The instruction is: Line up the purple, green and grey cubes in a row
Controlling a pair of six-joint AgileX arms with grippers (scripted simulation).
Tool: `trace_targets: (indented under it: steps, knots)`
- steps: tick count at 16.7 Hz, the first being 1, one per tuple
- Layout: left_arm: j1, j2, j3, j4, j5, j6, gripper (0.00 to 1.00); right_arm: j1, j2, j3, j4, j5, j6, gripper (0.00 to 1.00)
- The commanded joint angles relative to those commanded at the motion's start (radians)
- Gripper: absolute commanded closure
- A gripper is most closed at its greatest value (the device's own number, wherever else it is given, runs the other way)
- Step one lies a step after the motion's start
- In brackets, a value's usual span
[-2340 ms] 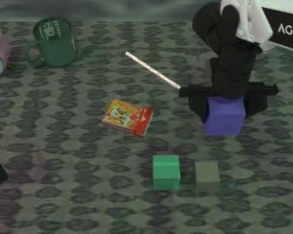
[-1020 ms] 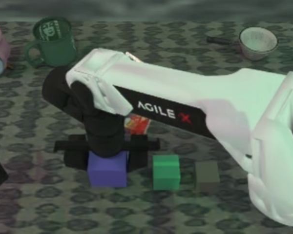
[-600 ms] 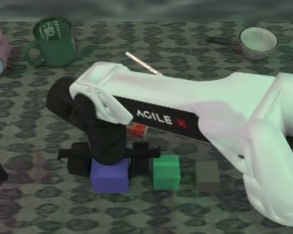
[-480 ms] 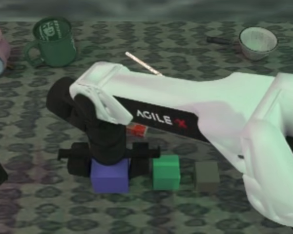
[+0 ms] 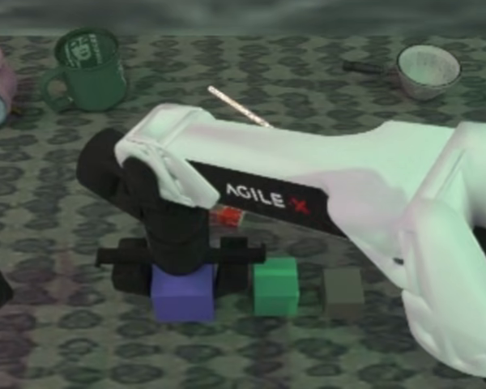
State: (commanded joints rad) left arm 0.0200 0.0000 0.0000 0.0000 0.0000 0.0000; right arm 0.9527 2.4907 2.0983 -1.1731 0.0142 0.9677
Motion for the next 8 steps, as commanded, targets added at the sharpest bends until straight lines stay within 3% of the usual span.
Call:
trace_targets:
  steps: [3,8]
  knots:
    - [0.000,0.000,0.000,0.000,0.000,0.000,0.00,0.000,0.000,0.000,0.000,0.000,0.000,0.02]
    - [0.000,0.000,0.000,0.000,0.000,0.000,0.00,0.000,0.000,0.000,0.000,0.000,0.000,0.00]
